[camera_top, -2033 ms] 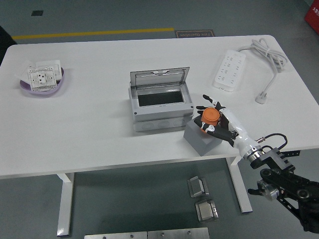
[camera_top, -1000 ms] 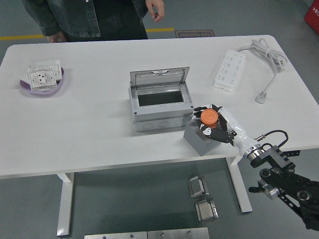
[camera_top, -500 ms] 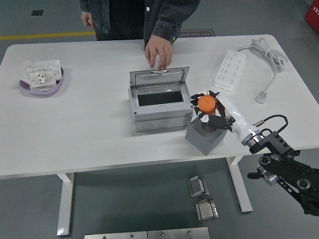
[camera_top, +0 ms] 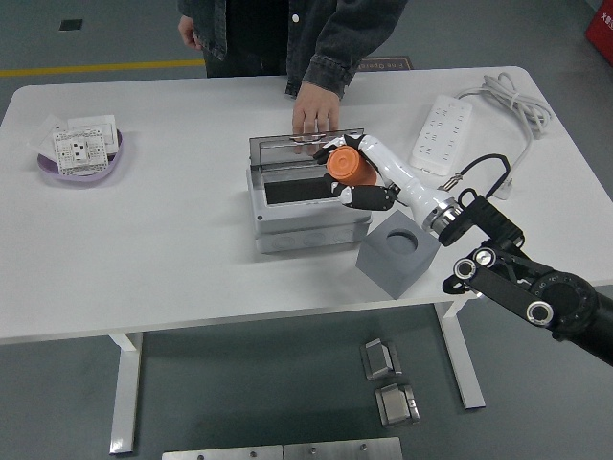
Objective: Pick up the cylinder from the cube,place it in the box,flap close box
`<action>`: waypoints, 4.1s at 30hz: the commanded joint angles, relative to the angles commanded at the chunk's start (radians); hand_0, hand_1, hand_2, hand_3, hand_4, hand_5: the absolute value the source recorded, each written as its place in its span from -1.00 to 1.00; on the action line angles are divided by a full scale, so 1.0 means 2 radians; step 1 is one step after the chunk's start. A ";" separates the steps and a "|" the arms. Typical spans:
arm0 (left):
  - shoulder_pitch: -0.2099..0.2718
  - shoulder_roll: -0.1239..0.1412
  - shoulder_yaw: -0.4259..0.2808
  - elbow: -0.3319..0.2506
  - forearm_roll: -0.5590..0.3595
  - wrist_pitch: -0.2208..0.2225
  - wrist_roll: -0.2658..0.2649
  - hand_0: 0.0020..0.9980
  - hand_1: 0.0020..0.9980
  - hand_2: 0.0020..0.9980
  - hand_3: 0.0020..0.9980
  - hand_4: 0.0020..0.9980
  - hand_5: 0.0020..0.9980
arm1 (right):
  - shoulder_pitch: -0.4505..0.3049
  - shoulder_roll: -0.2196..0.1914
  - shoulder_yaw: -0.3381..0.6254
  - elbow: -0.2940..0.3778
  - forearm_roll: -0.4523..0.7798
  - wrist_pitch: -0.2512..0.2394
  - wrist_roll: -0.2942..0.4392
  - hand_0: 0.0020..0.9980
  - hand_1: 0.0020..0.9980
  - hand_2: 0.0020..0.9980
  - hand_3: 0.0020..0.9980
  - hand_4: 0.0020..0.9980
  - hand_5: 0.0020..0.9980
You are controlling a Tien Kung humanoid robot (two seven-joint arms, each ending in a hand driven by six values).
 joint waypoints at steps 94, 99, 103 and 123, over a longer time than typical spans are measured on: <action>-0.025 0.012 0.006 -0.006 0.008 -0.001 -0.001 0.30 0.21 -0.01 0.11 -0.06 -0.72 | 0.218 0.082 -0.145 -0.224 -0.015 0.065 0.011 0.69 0.47 0.62 0.94 0.56 -0.40; -0.023 0.012 0.005 -0.005 0.009 -0.001 -0.001 0.30 0.20 -0.01 0.11 -0.08 -0.72 | 0.201 0.075 -0.160 -0.235 -0.009 0.061 0.011 0.70 0.47 0.61 0.92 0.56 -0.36; -0.021 0.010 0.006 -0.005 0.006 -0.001 -0.001 0.30 0.20 -0.01 0.11 -0.08 -0.72 | 0.181 0.059 -0.154 -0.200 -0.034 0.055 0.004 0.70 0.47 0.61 0.92 0.56 -0.36; -0.015 0.004 0.083 -0.009 -0.071 0.001 -0.030 0.30 0.20 -0.01 0.10 -0.10 -0.72 | 0.099 -0.016 -0.119 -0.047 -0.092 0.029 -0.014 0.66 0.43 0.61 0.92 0.52 -0.24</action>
